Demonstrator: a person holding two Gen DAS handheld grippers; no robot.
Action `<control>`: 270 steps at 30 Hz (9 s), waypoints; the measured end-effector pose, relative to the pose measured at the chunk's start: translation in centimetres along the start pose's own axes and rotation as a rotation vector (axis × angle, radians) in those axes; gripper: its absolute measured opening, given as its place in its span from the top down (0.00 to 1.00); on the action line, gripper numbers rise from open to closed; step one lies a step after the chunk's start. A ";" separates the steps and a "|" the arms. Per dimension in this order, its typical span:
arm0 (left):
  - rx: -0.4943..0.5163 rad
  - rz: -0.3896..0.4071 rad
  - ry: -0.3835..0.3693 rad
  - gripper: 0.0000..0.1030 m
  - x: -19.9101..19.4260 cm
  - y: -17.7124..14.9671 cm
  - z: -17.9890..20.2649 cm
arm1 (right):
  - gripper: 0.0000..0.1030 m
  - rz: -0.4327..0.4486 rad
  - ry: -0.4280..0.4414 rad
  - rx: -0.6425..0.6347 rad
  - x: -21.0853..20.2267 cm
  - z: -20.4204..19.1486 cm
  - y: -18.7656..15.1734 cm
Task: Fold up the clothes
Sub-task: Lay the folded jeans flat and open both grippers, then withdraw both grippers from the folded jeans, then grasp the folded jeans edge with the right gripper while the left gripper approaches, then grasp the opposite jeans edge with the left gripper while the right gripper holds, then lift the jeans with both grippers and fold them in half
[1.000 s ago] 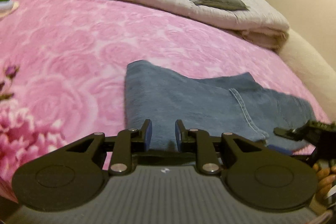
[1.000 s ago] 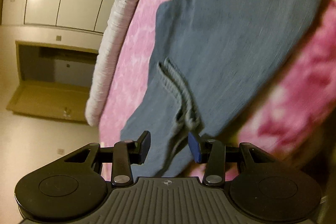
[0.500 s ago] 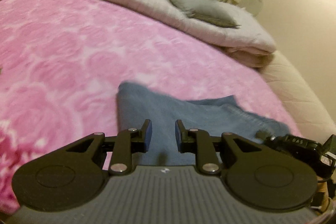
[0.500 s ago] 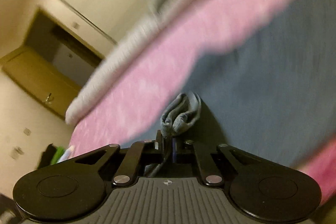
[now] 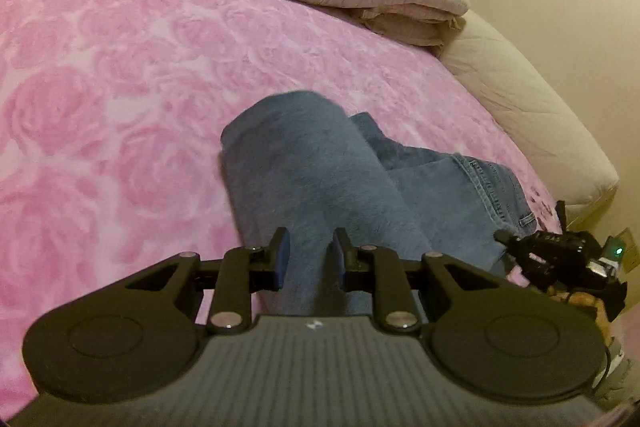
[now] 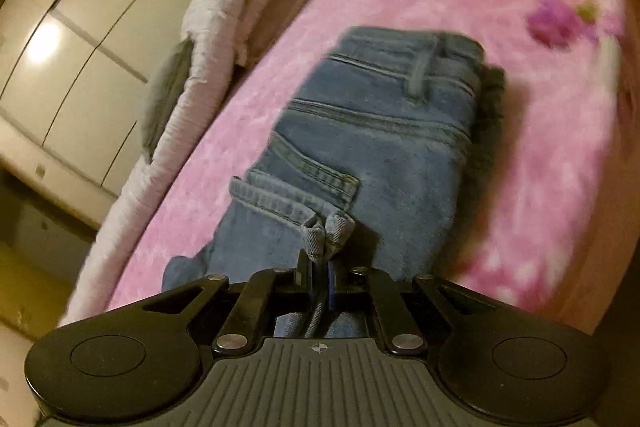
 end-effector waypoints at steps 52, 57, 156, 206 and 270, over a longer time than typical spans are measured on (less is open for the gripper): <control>0.230 -0.150 0.309 0.82 5.4 -3.1 0.6 | 0.61 0.184 -0.392 -0.596 -2.1 3.8 7.9; 0.212 -0.128 0.268 0.83 2.9 -3.7 2.0 | 0.61 0.207 -0.292 -0.676 -4.9 0.7 6.1; -0.505 0.006 0.038 0.71 -9.4 -9.4 -11.7 | 0.48 0.098 0.086 -1.907 -3.5 -14.6 -29.6; 0.002 -0.206 -0.208 0.70 15.7 1.9 11.1 | 0.90 0.241 -0.068 0.117 -5.4 10.3 8.3; 0.046 -0.282 -0.424 0.71 27.7 16.1 11.1 | 0.57 0.096 -0.017 0.007 -3.4 11.2 20.4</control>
Point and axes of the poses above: each gripper's, at about its wrist camera, not at the fingertips, and x roughly the way its jaws point, z to its right, y to its top, the point moved 10 cm from there along x, roughly the way its jaws point, and after that the axes turned 2 degrees about -y, right-handed, at the moved point
